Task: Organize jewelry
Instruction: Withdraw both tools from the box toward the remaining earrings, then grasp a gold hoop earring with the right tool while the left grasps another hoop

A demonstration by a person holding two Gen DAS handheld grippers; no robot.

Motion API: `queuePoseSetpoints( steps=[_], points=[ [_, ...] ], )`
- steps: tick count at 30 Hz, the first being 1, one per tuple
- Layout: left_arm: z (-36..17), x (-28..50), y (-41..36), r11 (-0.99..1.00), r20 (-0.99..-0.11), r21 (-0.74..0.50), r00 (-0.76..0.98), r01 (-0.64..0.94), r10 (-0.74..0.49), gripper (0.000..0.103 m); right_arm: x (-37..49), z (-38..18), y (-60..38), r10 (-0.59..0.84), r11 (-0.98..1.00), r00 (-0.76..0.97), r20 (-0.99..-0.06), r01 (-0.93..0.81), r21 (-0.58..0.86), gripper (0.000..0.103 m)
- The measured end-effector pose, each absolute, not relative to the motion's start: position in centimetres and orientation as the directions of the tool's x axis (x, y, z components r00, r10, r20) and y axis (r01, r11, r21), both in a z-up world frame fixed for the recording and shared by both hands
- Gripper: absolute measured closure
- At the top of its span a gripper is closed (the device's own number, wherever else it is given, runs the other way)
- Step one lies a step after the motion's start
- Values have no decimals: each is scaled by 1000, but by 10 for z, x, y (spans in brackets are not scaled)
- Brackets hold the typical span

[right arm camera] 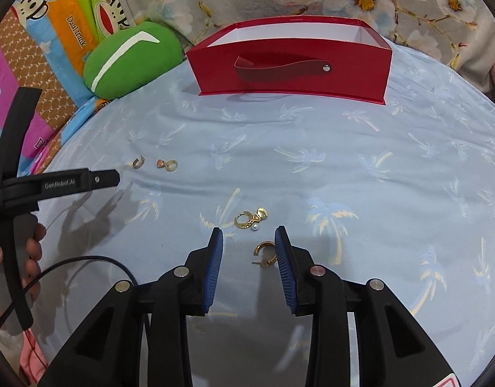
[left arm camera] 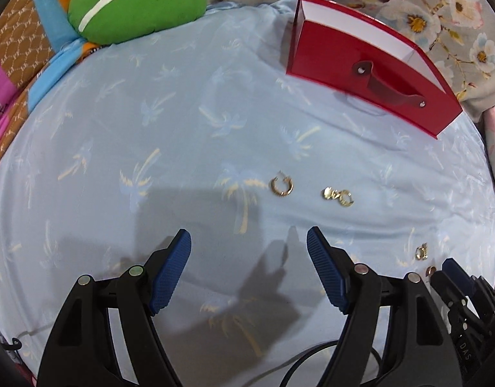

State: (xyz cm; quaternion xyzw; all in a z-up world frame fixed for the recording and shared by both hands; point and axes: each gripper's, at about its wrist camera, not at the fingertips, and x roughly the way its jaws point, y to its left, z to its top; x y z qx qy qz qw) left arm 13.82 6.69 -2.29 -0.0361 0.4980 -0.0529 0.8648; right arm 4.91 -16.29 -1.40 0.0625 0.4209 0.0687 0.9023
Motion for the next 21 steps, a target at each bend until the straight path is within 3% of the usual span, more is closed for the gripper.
queuePoseSetpoints(
  steps=[17, 20, 21],
  points=[
    [-32, 144, 44, 991, -846, -95, 518, 91, -128, 31, 46, -26, -170, 125, 990, 621, -774, -31, 134, 70],
    [-33, 147, 45, 992, -841, -87, 527, 91, -122, 31, 48, -27, -167, 110, 993, 624, -773, -31, 116, 74],
    [-32, 148, 45, 992, -840, -85, 529, 91, -121, 31, 48, -27, -167, 104, 994, 624, -774, -30, 109, 81]
  ],
)
